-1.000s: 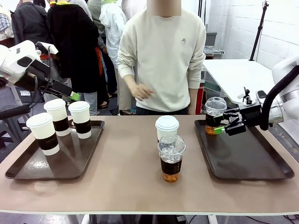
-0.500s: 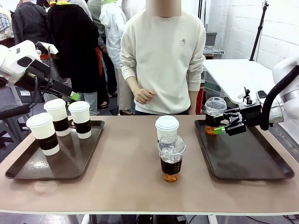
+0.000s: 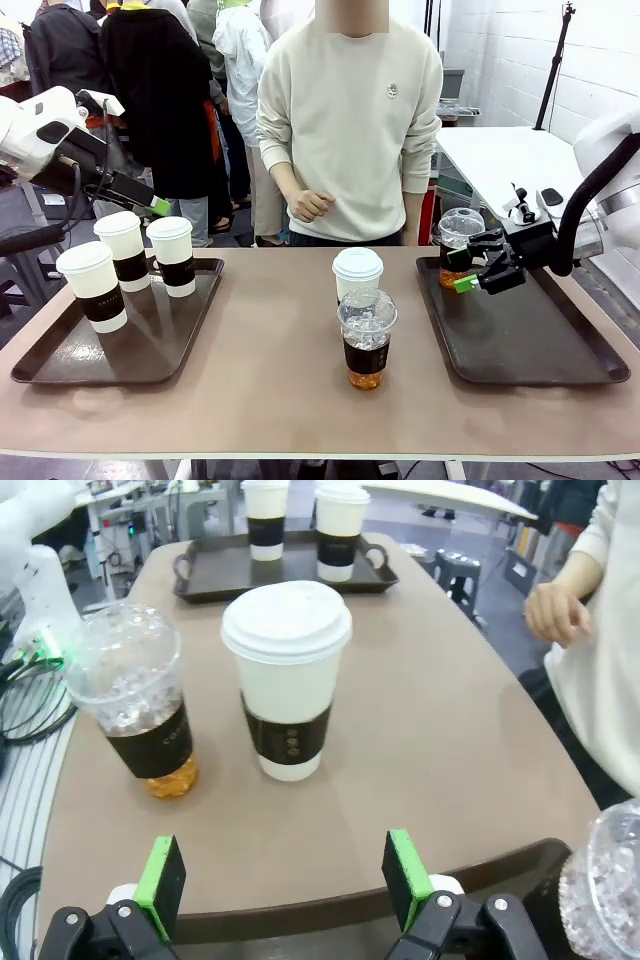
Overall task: Distribute the coffee onto the tray.
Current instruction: Pick up another iced Americano from the middle of the table and place it on the right Handle tray.
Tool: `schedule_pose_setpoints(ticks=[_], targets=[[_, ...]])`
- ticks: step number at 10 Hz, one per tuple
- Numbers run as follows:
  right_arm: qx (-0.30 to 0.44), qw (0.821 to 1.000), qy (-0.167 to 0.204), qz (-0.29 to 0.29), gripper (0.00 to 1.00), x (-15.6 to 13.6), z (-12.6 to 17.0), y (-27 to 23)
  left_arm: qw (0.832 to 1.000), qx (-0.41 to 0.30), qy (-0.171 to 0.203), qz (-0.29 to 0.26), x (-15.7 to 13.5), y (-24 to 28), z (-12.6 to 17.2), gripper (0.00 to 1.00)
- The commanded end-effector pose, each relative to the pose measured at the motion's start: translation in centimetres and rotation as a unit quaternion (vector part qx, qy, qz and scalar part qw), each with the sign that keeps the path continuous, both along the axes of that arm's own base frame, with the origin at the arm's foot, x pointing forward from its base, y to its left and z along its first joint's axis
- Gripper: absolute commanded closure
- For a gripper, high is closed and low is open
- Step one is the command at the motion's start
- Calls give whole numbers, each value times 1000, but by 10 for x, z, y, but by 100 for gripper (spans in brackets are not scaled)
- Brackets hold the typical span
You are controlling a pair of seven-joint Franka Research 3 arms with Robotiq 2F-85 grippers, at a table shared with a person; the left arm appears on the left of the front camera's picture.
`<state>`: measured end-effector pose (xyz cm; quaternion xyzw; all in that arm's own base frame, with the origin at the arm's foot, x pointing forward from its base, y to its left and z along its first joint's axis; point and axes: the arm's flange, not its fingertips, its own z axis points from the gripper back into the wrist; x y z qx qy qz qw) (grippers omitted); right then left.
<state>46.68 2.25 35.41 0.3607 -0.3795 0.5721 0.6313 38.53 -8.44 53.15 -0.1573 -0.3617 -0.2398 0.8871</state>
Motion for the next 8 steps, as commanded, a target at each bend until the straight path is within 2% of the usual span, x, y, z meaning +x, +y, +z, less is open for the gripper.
schedule_pose_setpoints(ticks=[1,2,5,6,8], targets=[[-15,1000,16,18,0,-16,5,1,1000,-6,1,1,1,1,-2,0],[-16,999,19,35,0,-23,6,2,1000,-6,1,1,1,1,-2,0],[-26,999,20,35,0,-37,8,6,1000,-6,1,1,1,1,-2,0],[-28,999,15,34,0,-38,13,9,1000,-6,1,1,1,1,-2,0],[-20,999,8,38,0,-29,4,3,1000,-6,1,1,1,1,-2,0]])
